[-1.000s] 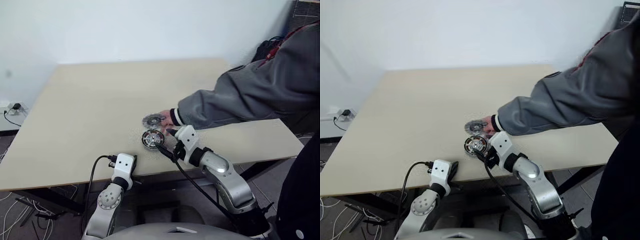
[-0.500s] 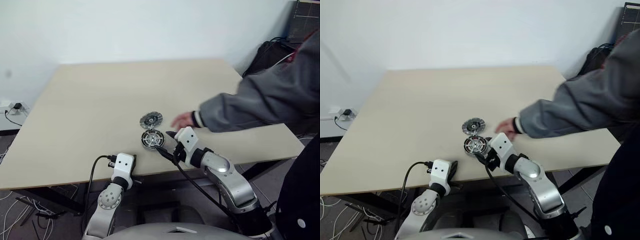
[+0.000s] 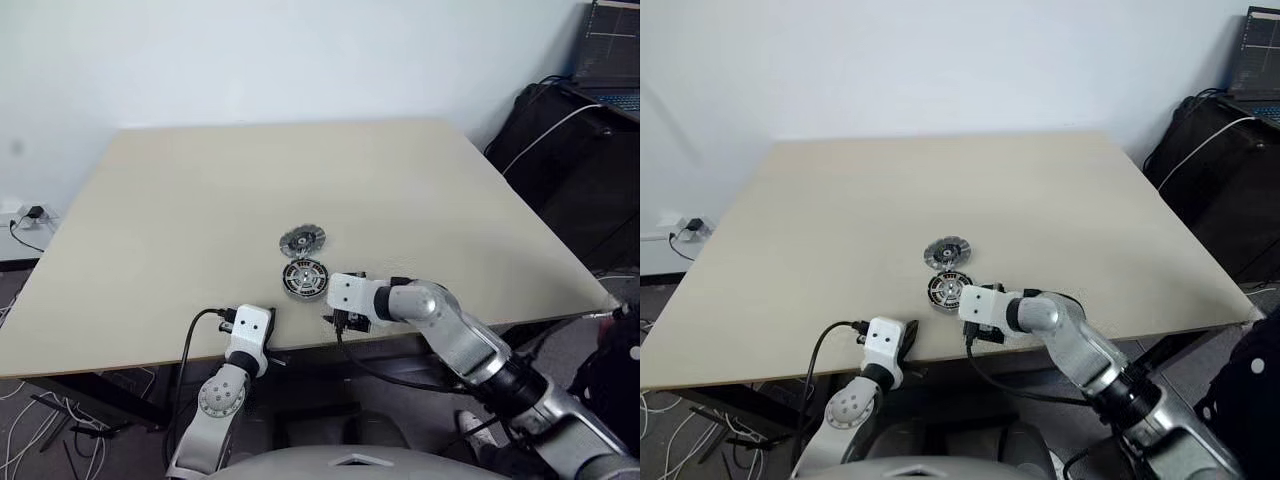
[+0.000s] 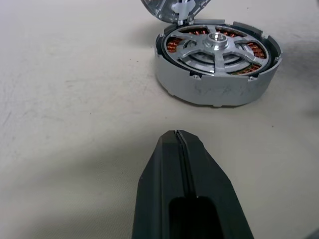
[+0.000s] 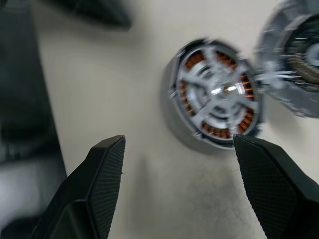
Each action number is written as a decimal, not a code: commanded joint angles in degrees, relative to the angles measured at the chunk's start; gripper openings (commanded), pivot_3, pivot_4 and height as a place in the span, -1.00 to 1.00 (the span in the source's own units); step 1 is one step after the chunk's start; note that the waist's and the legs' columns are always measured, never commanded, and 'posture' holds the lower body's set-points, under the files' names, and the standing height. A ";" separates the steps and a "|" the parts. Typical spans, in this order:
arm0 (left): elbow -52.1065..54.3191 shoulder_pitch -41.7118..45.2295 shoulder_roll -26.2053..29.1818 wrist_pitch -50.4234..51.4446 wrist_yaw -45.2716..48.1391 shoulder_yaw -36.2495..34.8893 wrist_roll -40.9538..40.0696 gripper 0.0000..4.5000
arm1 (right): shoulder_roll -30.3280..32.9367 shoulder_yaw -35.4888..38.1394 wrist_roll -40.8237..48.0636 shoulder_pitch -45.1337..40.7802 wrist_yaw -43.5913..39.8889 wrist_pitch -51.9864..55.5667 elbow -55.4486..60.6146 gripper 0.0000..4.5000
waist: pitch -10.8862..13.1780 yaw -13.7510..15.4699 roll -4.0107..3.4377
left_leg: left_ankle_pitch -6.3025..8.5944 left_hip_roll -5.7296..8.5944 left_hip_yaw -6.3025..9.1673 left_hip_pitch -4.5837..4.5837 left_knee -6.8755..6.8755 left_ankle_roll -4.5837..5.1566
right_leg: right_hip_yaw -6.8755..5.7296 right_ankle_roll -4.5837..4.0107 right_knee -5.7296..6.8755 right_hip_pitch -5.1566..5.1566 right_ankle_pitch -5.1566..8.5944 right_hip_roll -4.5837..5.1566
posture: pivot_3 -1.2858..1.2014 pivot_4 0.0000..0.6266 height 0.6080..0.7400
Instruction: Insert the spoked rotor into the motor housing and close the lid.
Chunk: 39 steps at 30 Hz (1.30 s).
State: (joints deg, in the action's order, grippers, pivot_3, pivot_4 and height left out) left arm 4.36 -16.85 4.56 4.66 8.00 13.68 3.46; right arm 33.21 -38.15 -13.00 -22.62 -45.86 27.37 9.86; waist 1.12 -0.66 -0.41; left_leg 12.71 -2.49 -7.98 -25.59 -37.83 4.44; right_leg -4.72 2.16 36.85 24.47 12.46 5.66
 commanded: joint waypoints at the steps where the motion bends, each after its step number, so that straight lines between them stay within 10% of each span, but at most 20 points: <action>1: -0.36 0.59 -0.33 -1.52 0.09 0.22 0.06 -1.00 | -1.29 -2.85 -3.55 -6.11 -4.14 -3.58 -4.00 0.63 | 0.00 -0.11 0.00 | 0.00 -0.01 0.00 0.00 -0.02 0.00 | 0.00 -0.02 0.01 0.01 -0.01 -0.01 | 0.03 -1.00 1.00; 28: -4.55 0.57 -2.47 -5.76 -1.53 -1.50 -0.43 -1.00 | -12.09 -7.95 -13.29 -21.55 -18.33 -21.91 -30.64 0.63 | -0.02 -0.08 -0.03 | -0.02 -0.05 -0.02 -0.01 -0.12 -0.03 | -0.31 -0.32 0.10 -0.02 -0.27 -0.06 | 0.03 -1.00 1.00; 39: -6.99 0.58 -3.05 -8.29 -1.89 -2.22 -0.68 -1.00 | -12.75 -7.50 -15.52 -22.79 -18.96 -24.66 -35.21 -0.81 | -0.19 -0.08 -0.10 | -0.02 -0.05 -0.02 -0.01 -0.11 -0.04 | -0.31 -0.33 0.11 -0.02 -0.30 -0.03 | 0.03 -1.00 1.00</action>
State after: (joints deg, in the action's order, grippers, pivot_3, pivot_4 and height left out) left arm -2.40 -16.80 2.14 -1.97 6.26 11.67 3.30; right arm 20.18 -46.20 -28.03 -45.29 -64.73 3.05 -24.55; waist 0.93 -0.75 -0.52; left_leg 12.69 -2.56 -8.00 -25.58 -37.95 4.40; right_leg -5.02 1.81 36.96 24.44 12.16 5.63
